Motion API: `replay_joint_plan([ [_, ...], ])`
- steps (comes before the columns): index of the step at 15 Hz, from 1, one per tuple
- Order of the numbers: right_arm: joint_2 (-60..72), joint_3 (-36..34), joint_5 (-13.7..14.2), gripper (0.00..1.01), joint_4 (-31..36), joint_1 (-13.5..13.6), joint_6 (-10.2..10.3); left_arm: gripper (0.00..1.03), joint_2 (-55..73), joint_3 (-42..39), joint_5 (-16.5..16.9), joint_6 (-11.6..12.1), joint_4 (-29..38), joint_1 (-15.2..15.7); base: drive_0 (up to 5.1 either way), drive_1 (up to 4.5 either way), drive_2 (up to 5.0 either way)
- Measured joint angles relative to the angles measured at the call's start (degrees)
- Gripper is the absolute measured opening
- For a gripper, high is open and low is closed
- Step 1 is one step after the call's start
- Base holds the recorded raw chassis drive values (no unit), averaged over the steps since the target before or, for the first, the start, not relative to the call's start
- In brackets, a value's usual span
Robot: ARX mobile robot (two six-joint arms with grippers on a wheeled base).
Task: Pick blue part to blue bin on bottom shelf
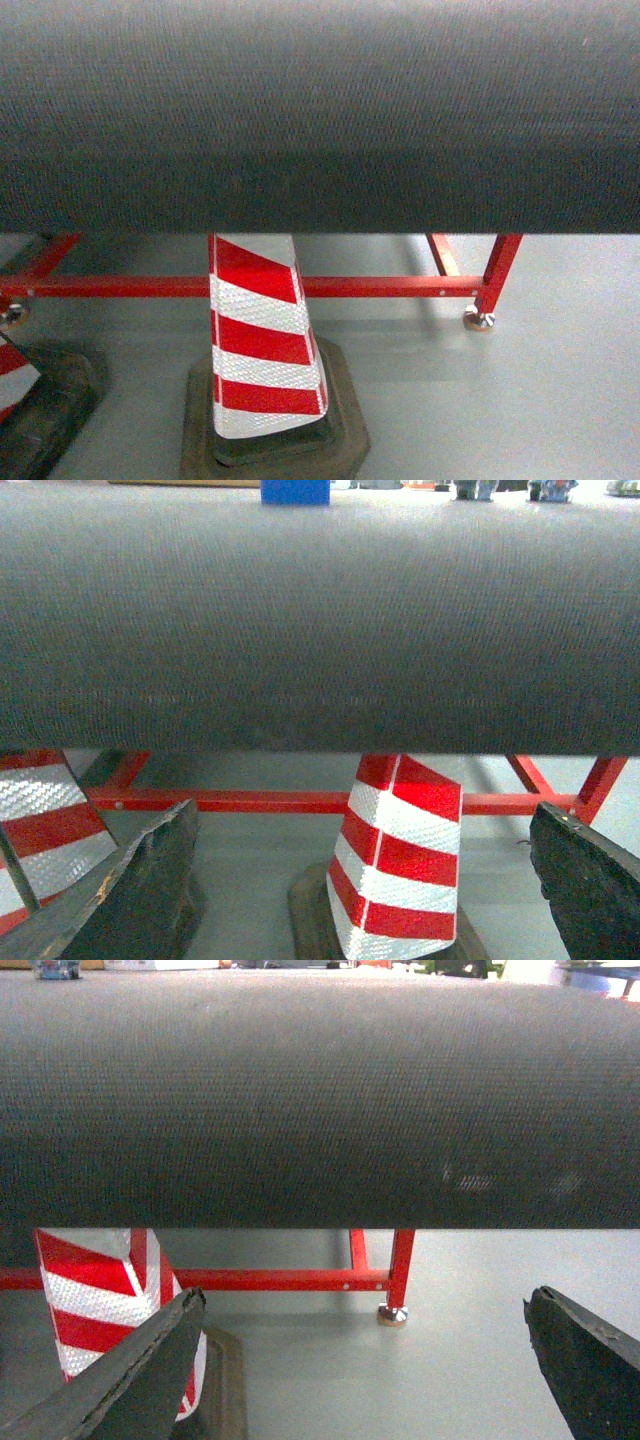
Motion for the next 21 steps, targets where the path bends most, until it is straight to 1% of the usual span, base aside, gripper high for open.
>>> replay_joint_plan([
  [21, 0.0, 0.0, 0.1, 0.98, 0.1, 0.0, 0.1, 0.98, 0.0, 0.0, 0.0, 0.0, 0.0, 0.0, 0.0, 0.00, 0.0],
])
